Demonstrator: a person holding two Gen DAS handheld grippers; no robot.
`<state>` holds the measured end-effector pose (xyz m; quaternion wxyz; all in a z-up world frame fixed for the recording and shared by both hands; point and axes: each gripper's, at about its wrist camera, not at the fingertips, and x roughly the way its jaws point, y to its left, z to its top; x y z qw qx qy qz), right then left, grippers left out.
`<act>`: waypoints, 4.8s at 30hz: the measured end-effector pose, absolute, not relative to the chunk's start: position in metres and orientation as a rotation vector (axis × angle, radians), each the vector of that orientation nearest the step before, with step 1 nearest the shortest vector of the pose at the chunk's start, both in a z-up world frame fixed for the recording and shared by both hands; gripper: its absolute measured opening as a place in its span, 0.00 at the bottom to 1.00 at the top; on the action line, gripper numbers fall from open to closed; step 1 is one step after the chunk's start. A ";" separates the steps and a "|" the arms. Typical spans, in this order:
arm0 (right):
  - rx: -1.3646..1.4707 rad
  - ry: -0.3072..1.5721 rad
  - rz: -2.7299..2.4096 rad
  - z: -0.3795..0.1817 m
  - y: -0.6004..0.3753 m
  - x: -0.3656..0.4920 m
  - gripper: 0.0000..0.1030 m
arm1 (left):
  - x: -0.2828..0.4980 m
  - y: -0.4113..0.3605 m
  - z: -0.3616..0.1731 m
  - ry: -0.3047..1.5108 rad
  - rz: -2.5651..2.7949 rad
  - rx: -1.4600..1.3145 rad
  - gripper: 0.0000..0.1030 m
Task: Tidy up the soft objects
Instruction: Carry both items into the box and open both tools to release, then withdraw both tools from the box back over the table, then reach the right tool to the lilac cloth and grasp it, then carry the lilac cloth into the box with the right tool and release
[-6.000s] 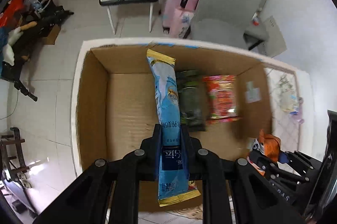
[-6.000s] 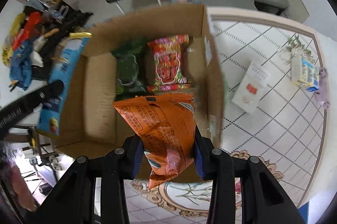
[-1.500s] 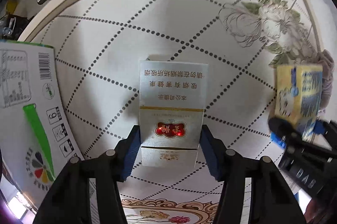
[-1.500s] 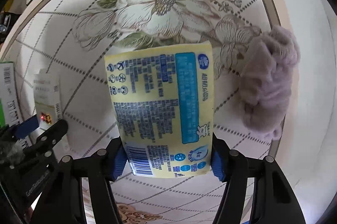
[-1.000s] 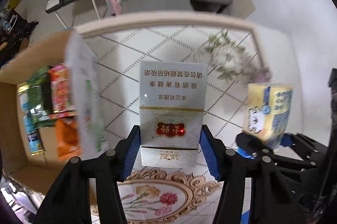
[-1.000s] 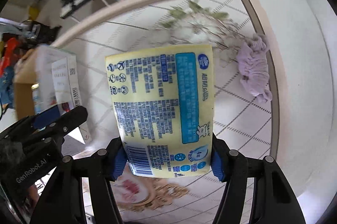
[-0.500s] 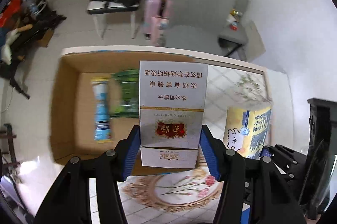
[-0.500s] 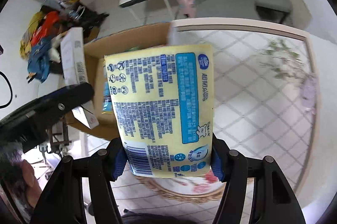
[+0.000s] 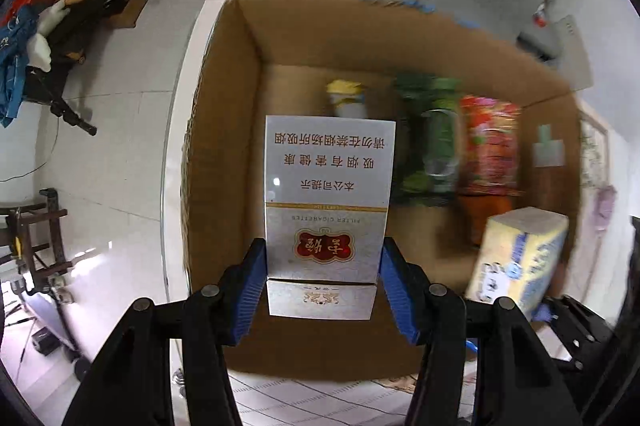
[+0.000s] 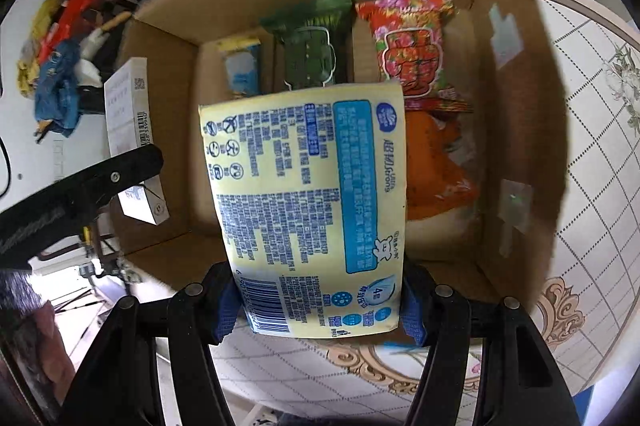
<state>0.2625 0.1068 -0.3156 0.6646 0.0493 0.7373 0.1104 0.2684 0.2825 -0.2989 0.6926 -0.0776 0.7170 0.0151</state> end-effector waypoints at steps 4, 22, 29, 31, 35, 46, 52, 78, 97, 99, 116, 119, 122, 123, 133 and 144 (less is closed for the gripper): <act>0.085 1.688 0.225 -0.336 0.119 0.264 0.65 | 0.274 0.282 -0.330 1.672 0.046 -0.134 0.52; -0.021 1.638 0.213 -0.320 0.127 0.265 0.92 | 0.255 0.275 -0.305 1.649 0.058 -0.178 0.53; -0.051 1.579 0.213 -0.283 0.115 0.248 0.93 | 0.219 0.270 -0.251 1.521 0.050 -0.230 0.53; -0.057 1.556 0.215 -0.268 0.111 0.238 0.93 | 0.211 0.269 -0.237 1.485 0.052 -0.240 0.60; -0.070 1.486 0.208 -0.232 0.102 0.214 0.93 | 0.190 0.265 -0.209 1.400 0.080 -0.226 0.73; -0.060 1.361 0.192 -0.170 0.078 0.169 0.96 | 0.143 0.242 -0.157 1.279 0.081 -0.171 0.95; -0.039 1.335 0.212 -0.153 0.063 0.162 0.96 | 0.136 0.227 -0.145 1.255 0.089 -0.156 0.95; 0.405 1.400 -0.313 -0.250 -0.338 0.280 0.96 | 0.252 0.042 -0.236 1.365 0.223 -0.079 0.95; 0.259 1.628 -0.322 -0.375 -0.393 0.355 0.40 | 0.297 -0.022 -0.288 1.457 0.249 0.000 0.95; 0.276 1.603 -0.279 -0.361 -0.382 0.350 0.40 | 0.295 -0.021 -0.281 1.445 0.233 -0.008 0.95; 0.215 1.386 0.308 -0.171 -0.089 0.276 0.40 | 0.239 0.134 -0.182 1.356 0.111 -0.117 0.95; 0.220 1.418 0.334 -0.175 -0.042 0.266 0.40 | 0.231 0.174 -0.179 1.348 0.113 -0.143 0.95; 0.255 1.458 0.360 -0.189 0.000 0.262 0.40 | 0.230 0.208 -0.185 1.350 0.106 -0.163 0.95; 0.258 1.467 0.375 -0.195 0.012 0.263 0.40 | 0.230 0.218 -0.188 1.351 0.098 -0.173 0.95; 0.257 1.522 0.443 -0.246 0.140 0.293 0.40 | 0.249 0.301 -0.236 1.416 0.052 -0.181 0.95; 0.185 1.584 0.521 -0.296 0.233 0.359 0.42 | 0.270 0.347 -0.270 1.450 0.054 -0.153 0.95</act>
